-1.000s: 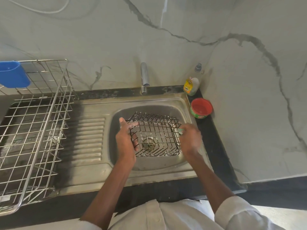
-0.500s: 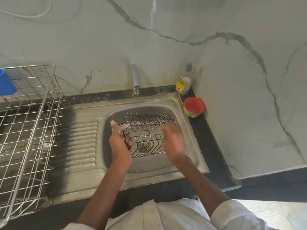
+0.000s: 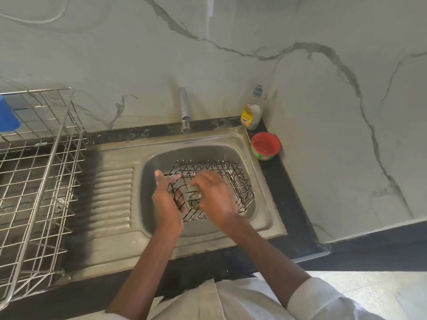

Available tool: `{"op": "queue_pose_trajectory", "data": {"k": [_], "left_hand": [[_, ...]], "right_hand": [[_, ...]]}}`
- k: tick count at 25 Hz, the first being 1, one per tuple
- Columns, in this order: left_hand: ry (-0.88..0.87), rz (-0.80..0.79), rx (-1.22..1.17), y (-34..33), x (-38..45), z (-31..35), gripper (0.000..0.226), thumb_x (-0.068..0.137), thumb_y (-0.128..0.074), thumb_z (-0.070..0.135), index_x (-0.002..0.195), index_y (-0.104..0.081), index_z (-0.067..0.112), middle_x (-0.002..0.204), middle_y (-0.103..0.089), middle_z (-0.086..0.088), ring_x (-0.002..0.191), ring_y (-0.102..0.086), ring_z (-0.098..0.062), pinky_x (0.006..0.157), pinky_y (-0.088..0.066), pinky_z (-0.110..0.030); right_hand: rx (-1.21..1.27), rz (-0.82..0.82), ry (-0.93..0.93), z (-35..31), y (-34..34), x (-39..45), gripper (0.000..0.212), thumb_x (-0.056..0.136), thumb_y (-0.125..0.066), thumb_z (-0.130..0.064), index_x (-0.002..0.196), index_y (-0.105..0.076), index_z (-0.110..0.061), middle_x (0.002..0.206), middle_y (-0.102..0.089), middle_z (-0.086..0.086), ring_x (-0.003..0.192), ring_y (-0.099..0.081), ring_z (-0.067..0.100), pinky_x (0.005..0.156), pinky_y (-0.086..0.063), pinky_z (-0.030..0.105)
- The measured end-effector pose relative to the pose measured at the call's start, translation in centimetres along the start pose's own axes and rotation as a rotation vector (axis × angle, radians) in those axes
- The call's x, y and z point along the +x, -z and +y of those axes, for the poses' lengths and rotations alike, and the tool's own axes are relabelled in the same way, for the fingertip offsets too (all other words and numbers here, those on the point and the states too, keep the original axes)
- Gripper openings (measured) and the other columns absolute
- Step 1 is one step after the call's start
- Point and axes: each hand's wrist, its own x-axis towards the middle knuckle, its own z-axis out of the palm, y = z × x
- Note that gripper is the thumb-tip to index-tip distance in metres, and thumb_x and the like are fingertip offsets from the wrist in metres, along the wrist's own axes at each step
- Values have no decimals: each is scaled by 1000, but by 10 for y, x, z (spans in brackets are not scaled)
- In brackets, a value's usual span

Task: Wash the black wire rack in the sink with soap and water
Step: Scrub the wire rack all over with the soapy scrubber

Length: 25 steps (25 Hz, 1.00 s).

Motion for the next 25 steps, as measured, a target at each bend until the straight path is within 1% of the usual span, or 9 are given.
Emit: {"op": "queue_pose_trajectory", "data": {"k": [5, 7, 10, 12, 14, 17, 19, 22, 25], "left_hand": [[44, 33, -30, 9, 0, -2, 59, 107, -41, 68, 110, -75, 20, 64, -48, 1, 48, -39, -9, 38, -29, -24], [38, 37, -20, 5, -1, -4, 61, 108, -41, 67, 113, -77, 17, 62, -48, 1, 46, -40, -8, 39, -30, -24], [5, 17, 5, -2, 1, -7, 63, 108, -43, 66, 113, -77, 14, 60, -45, -1, 46, -39, -12, 41, -30, -27], [-3, 12, 17, -3, 2, -6, 62, 108, -43, 66, 111, -77, 14, 59, -45, 0, 45, -39, -12, 41, -30, -27], [21, 19, 16, -1, 1, -5, 59, 108, -43, 66, 111, -77, 17, 60, -47, 2, 45, -41, -9, 40, -29, -25], [45, 31, 29, 4, -1, -3, 54, 108, -42, 65, 103, -75, 23, 59, -52, 5, 45, -41, -7, 41, -28, -24], [58, 41, 20, 7, 0, -1, 52, 109, -42, 64, 102, -75, 25, 58, -51, 6, 45, -40, -6, 42, -27, -25], [63, 40, -16, 6, 3, 0, 54, 109, -42, 63, 108, -76, 21, 61, -48, 3, 47, -38, -8, 42, -26, -25], [38, 17, -17, 1, 3, -1, 58, 109, -42, 62, 118, -76, 15, 58, -45, 5, 46, -39, -8, 41, -29, -25]], "right_hand": [[-139, 59, -581, 70, 17, -24, 41, 81, -66, 14, 109, -68, -16, 109, -71, 3, 100, -67, 22, 75, -53, 29], [-88, 46, -531, 44, 11, -23, 38, 84, -67, 12, 110, -70, -15, 106, -72, 1, 95, -67, 19, 75, -53, 27], [13, 13, -133, -8, -4, -23, 38, 78, -64, 19, 98, -70, -13, 97, -70, -1, 92, -64, 17, 69, -55, 26], [-20, 6, -30, 3, -2, -22, 41, 75, -64, 21, 96, -70, -14, 98, -69, -2, 92, -62, 15, 64, -46, 18], [-51, 36, -208, 44, 8, -28, 44, 74, -63, 20, 99, -71, -16, 102, -71, -1, 94, -64, 17, 65, -41, 16], [-90, 113, -606, 102, 23, -50, 39, 77, -63, 16, 101, -72, -14, 104, -71, 4, 97, -66, 27, 72, -43, 26], [-49, 149, -719, 112, 24, -54, 35, 81, -61, 14, 102, -71, -12, 102, -71, 5, 94, -67, 28, 72, -46, 30], [43, 226, -762, 95, 25, -53, 33, 87, -59, 11, 106, -70, -14, 99, -71, 2, 85, -65, 20, 64, -44, 26], [43, 114, -562, 51, 18, -42, 36, 88, -62, 11, 109, -71, -18, 100, -72, -3, 84, -67, 12, 62, -44, 10]]}}
